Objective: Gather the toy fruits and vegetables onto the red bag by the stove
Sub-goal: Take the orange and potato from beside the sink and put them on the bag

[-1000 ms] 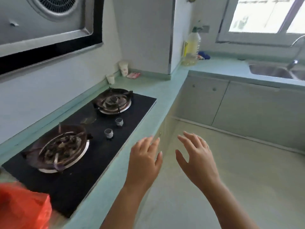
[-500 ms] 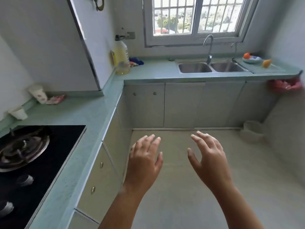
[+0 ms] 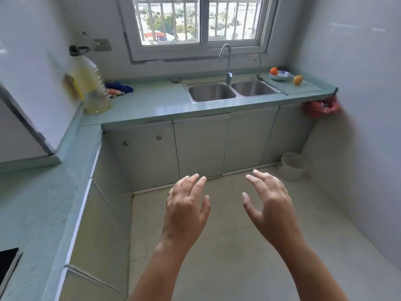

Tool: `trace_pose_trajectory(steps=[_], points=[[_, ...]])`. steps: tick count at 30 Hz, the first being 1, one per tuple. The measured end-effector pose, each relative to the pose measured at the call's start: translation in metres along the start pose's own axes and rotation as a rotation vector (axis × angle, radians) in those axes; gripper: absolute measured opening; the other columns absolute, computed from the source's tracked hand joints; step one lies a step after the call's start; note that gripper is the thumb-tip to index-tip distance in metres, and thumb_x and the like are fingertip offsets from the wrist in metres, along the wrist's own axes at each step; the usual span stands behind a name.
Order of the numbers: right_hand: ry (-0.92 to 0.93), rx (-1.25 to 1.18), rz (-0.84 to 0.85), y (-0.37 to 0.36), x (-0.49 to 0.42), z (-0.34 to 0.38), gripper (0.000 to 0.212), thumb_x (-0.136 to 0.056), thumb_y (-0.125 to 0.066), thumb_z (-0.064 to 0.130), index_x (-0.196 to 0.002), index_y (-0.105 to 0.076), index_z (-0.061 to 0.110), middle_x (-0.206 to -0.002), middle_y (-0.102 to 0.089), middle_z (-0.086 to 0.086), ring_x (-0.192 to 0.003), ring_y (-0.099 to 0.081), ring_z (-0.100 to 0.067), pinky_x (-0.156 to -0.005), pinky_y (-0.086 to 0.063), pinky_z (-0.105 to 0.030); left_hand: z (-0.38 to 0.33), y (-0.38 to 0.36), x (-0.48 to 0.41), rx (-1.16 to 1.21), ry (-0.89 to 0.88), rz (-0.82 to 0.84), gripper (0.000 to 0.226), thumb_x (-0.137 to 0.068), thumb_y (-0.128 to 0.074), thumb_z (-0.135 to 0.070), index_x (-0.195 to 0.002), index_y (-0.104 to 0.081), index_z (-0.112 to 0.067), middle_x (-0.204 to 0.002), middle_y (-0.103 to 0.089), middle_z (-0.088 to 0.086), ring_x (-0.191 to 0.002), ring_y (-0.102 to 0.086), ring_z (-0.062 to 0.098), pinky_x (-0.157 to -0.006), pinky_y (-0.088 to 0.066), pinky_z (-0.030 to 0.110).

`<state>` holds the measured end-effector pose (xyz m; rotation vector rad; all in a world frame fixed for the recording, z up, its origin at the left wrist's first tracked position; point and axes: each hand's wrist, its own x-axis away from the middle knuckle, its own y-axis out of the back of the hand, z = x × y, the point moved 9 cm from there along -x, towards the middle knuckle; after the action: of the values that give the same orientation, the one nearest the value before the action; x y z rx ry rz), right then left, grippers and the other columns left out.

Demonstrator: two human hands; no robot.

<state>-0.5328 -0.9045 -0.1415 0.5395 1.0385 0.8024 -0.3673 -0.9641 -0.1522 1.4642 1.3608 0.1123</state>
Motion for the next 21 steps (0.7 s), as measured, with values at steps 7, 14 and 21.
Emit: trace_pose_trajectory(steps=[7,14,21], points=[[-0.05,0.015,0.002,-0.051,-0.059,-0.015,0.046,-0.08,-0.045,0.034,-0.112,-0.061,0.007,-0.116,-0.06,-0.013,-0.109,-0.053,-0.035,-0.092,-0.044,-0.05,0.037,-0.049,-0.065,0.077,-0.026,0.03,0.043,-0.08,-0.044,-0.027,-0.113,-0.061,-0.007,-0.115,-0.063,0.012,-0.106,-0.057,0.032,-0.088,-0.046,0.048],[-0.159,0.048,-0.002,-0.067,-0.106,-0.08,0.046,-0.08,-0.044,0.034,-0.112,-0.06,0.005,-0.115,-0.061,-0.015,-0.108,-0.053,-0.035,-0.092,-0.043,-0.046,0.04,-0.125,-0.112,0.111,-0.05,0.179,0.044,-0.081,-0.044,-0.028,-0.115,-0.061,-0.006,-0.115,-0.063,0.012,-0.106,-0.058,0.033,-0.088,-0.048,0.048],[-0.211,0.014,-0.049,-0.084,-0.177,-0.166,0.046,-0.08,-0.044,0.035,-0.114,-0.059,0.008,-0.118,-0.059,-0.011,-0.112,-0.047,-0.028,-0.093,-0.042,-0.046,-0.014,-0.208,-0.203,0.097,-0.231,0.213,0.041,-0.08,-0.046,-0.026,-0.113,-0.062,-0.008,-0.116,-0.064,0.009,-0.107,-0.058,0.031,-0.09,-0.046,0.043]])
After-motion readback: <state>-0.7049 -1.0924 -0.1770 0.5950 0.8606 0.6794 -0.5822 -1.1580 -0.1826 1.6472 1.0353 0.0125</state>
